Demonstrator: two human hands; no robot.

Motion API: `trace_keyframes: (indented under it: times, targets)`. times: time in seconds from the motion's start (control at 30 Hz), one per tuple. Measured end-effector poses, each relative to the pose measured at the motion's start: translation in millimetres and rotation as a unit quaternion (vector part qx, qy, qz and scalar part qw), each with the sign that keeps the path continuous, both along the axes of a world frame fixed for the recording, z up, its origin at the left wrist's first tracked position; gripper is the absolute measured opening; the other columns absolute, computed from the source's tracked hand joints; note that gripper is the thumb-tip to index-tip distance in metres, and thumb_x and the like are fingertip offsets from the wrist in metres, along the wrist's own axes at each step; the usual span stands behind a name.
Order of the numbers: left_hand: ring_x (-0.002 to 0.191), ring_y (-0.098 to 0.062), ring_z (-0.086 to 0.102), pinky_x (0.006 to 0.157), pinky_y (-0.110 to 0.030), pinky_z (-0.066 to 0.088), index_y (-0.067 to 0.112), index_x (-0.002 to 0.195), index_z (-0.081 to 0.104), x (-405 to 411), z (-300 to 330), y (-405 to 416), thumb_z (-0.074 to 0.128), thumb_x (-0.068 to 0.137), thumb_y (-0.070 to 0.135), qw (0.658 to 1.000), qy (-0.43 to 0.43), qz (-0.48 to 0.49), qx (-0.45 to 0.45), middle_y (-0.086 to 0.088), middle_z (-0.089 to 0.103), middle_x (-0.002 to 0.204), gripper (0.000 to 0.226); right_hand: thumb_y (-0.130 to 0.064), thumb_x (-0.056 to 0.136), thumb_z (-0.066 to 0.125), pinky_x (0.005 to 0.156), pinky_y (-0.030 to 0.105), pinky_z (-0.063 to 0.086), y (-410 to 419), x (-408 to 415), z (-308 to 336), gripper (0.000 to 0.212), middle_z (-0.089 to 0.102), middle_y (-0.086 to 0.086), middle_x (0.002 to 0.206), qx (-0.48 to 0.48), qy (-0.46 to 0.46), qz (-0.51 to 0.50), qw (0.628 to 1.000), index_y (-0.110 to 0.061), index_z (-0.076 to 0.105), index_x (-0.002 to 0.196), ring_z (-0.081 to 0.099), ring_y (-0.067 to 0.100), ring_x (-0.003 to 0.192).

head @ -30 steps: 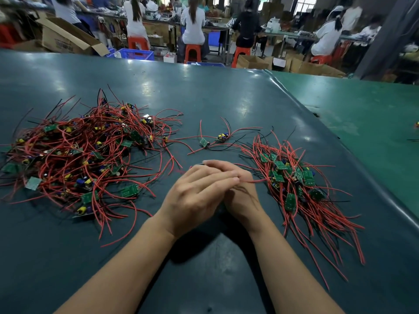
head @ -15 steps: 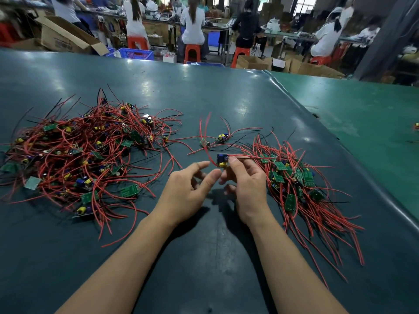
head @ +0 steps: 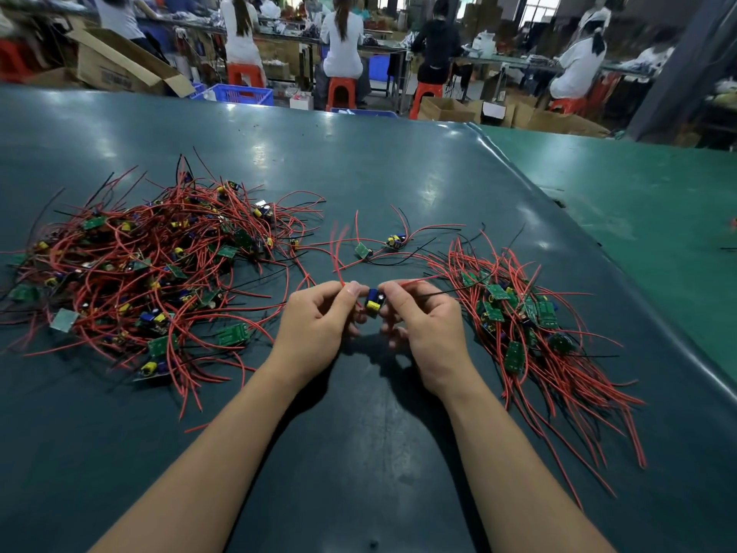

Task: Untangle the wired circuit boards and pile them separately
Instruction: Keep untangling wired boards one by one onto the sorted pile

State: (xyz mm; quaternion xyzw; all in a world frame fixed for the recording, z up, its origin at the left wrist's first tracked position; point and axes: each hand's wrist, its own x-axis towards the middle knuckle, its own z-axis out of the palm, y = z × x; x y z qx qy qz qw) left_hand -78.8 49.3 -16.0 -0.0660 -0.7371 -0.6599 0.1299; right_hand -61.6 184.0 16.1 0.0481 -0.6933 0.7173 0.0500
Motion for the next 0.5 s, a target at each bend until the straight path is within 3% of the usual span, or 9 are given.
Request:
trace_keyframes:
  times: [0.1,0.3,0.4,0.5]
  targets:
    - [0.057,-0.017,0.068,0.055,-0.025,0.054,0.012,0.091,0.074,1.7,-1.0,2.5,0.059,0.097,0.021,0.998,0.043,0.039,-0.001,-0.001,0.07,0.069,0.018,0.002,0.094,0.053,0.043,0.012,0.043,1.0,-1.9,-1.5,0.028,0.062,-0.01,0.048,-0.032,-0.006,-0.021,0.999,-0.015,0.062,0.074,0.054,-0.001,0.04]
    - [0.064,-0.014,0.067,0.053,-0.039,0.054,0.028,0.097,0.07,5.6,-1.3,4.3,0.056,0.093,0.034,0.996,0.077,0.05,-0.007,0.006,0.068,0.078,0.015,-0.007,0.092,0.06,0.049,0.019,0.048,3.0,-7.1,-7.5,0.019,0.066,-0.007,0.055,-0.061,-0.035,-0.043,0.997,-0.016,0.065,0.076,0.059,0.004,0.047]
    - [0.074,-0.012,0.066,0.059,-0.036,0.058,0.028,0.103,0.069,6.9,-1.9,2.8,0.065,0.085,0.039,0.997,0.08,-0.001,-0.024,0.005,0.066,0.091,0.021,-0.008,0.093,0.058,0.046,0.017,0.046,3.1,-8.0,-7.7,0.017,0.064,-0.007,0.052,-0.063,-0.037,-0.051,0.996,-0.012,0.066,0.078,0.056,0.003,0.044]
    - [0.08,-0.008,0.063,0.069,-0.035,0.058,0.031,0.106,0.068,7.2,-2.2,2.1,0.072,0.078,0.034,0.995,0.078,-0.021,-0.05,0.003,0.06,0.095,0.029,-0.008,0.094,0.055,0.044,0.015,0.042,2.2,-8.8,-7.7,0.021,0.059,-0.006,0.047,-0.085,-0.048,-0.05,0.994,0.01,0.065,0.094,0.051,0.002,0.039]
